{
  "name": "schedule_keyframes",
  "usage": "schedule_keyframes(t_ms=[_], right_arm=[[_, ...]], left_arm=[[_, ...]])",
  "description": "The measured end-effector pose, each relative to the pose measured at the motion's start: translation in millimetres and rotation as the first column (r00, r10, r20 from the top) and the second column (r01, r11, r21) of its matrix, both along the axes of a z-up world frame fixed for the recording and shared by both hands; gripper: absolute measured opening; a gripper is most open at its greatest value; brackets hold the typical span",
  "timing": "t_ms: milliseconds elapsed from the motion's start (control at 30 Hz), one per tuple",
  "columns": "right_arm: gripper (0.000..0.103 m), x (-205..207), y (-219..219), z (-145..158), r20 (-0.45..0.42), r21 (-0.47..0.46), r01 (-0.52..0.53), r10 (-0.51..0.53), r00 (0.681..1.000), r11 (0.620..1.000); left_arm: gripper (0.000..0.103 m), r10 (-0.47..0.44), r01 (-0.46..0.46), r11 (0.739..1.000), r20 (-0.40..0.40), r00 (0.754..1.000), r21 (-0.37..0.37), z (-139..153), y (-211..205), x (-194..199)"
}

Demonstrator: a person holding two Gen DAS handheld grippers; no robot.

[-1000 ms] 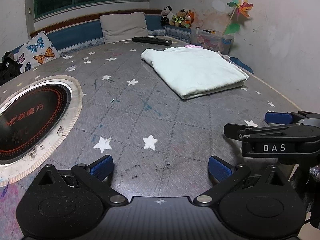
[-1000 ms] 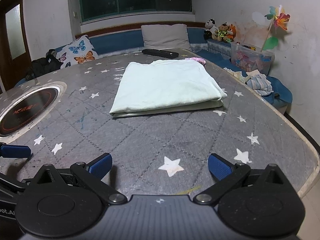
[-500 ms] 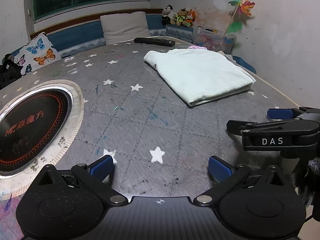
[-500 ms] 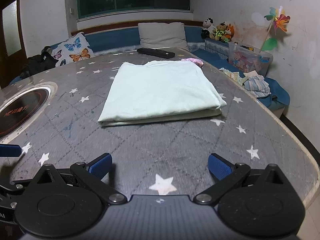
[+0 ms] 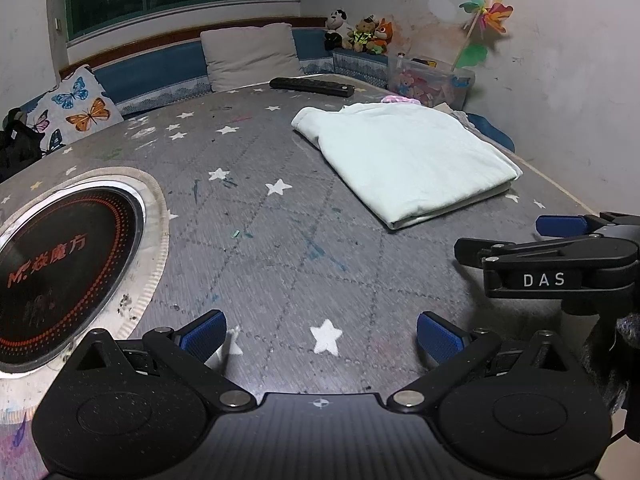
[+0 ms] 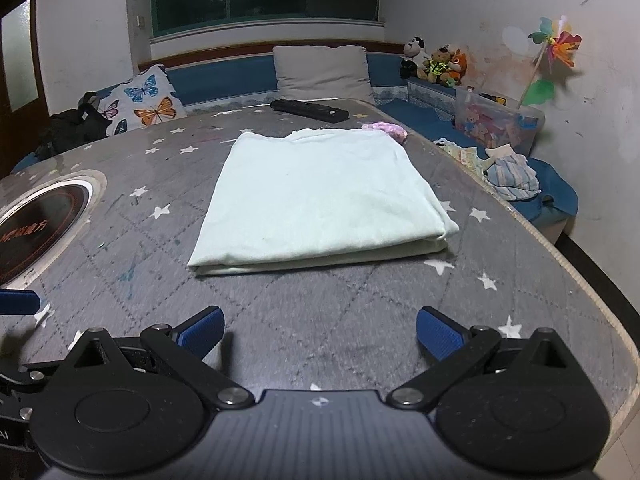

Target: Fold clothes

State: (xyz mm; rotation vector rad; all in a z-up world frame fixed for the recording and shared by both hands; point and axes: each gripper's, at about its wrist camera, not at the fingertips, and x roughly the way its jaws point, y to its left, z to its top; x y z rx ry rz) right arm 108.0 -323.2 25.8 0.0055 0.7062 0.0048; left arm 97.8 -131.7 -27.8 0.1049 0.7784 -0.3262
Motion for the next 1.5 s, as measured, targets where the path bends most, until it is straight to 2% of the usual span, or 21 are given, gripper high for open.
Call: schedule_keyframes(t_ms=[933,1500], right_arm=[[0.103,29,-2,-7,-0.025,0.004,0.063,-0.063,0.998,0.998],[0.103,39,2,-10,-0.002,0.001,0.09,-0.09,0.996,0.996]], left_arm=[[0.103,0.022,-0.022,1.0,-0.021,1.0,-0.008,0,9,23],[0.103,0.027,-0.027,1.0,-0.029,0.999,-0.01,-1,11,30]])
